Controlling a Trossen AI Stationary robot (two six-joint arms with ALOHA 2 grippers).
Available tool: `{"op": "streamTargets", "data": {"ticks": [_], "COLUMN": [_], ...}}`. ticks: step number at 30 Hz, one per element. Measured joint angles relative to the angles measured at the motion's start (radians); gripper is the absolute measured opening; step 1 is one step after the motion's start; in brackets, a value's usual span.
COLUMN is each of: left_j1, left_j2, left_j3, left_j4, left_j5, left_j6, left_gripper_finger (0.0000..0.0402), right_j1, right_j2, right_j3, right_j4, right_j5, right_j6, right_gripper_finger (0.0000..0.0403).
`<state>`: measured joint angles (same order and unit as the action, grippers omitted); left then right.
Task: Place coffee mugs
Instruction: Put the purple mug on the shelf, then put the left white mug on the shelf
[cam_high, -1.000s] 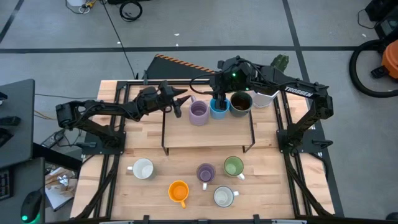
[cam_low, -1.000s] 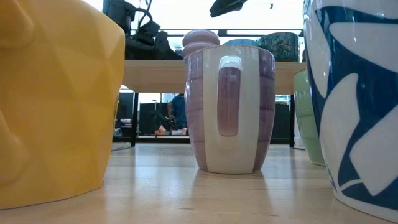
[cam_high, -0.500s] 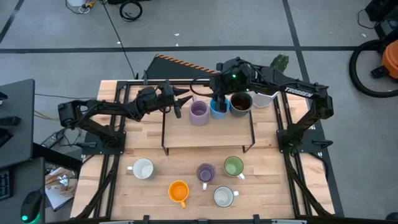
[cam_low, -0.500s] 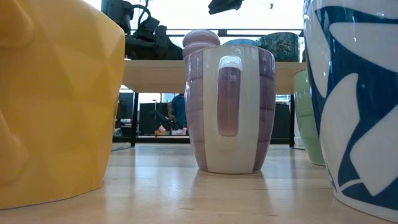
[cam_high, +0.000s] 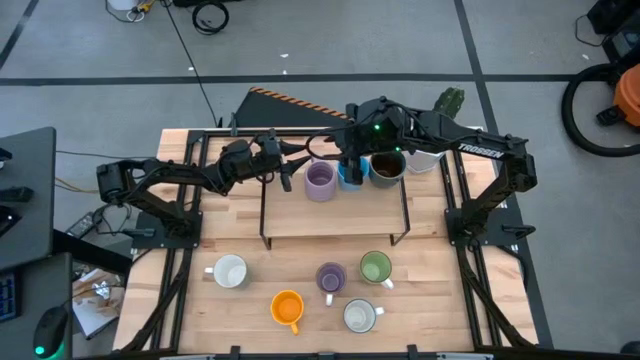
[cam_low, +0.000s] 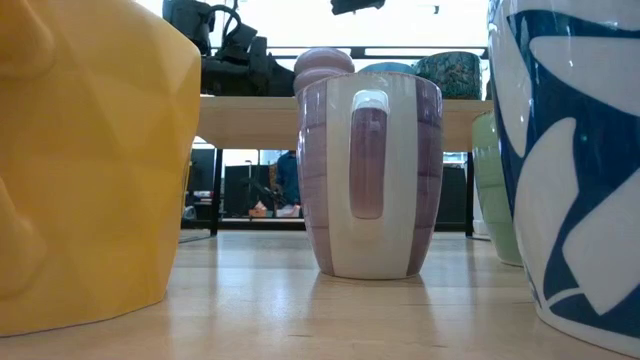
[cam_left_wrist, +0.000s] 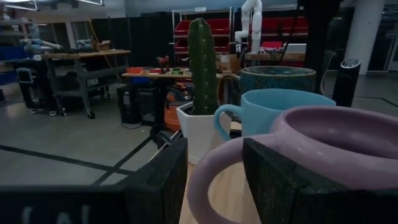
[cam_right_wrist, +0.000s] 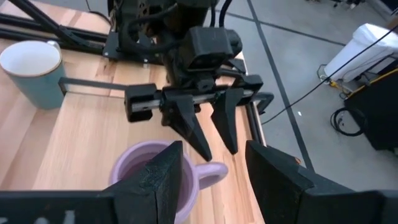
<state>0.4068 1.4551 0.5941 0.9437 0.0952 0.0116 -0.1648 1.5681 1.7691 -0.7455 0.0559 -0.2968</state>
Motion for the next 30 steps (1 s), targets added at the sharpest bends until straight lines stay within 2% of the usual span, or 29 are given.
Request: {"op": "streamTargets", "data": {"ticks": [9, 13, 22, 26, 30], "left_j1": [0.026, 0.058, 0.06, 0.067, 0.065], "left_j2": [0.0, 0.016, 0.02, -0.06, -0.17], "left_j3": [0.0, -0.001, -0.001, 0.0, 0.0], "left_j4": [-0.002, -0.013, 0.023, -0.021, -0.174], "left_j5": [0.013, 0.044, 0.076, 0.087, 0.086], "left_j6": [-0.015, -0.052, -0.021, 0.024, 0.054], "left_gripper_finger": [0.016, 0.016, 0.016, 0.016, 0.016], "right_j1": [0.025, 0.049, 0.086, 0.103, 0.125], "right_j2": [-0.017, -0.045, -0.088, -0.101, -0.098], "right_j3": [0.0, 0.0, 0.001, 0.002, 0.001], "right_j4": [0.061, 0.083, 0.081, 0.0, -0.096], "right_j5": [0.009, 0.064, 0.083, 0.128, 0.14], "right_j6": [-0.016, -0.033, -0.011, 0.024, 0.066], "right_gripper_finger": [0.0181, 0.0181, 0.0181, 0.0181, 0.0179]}}
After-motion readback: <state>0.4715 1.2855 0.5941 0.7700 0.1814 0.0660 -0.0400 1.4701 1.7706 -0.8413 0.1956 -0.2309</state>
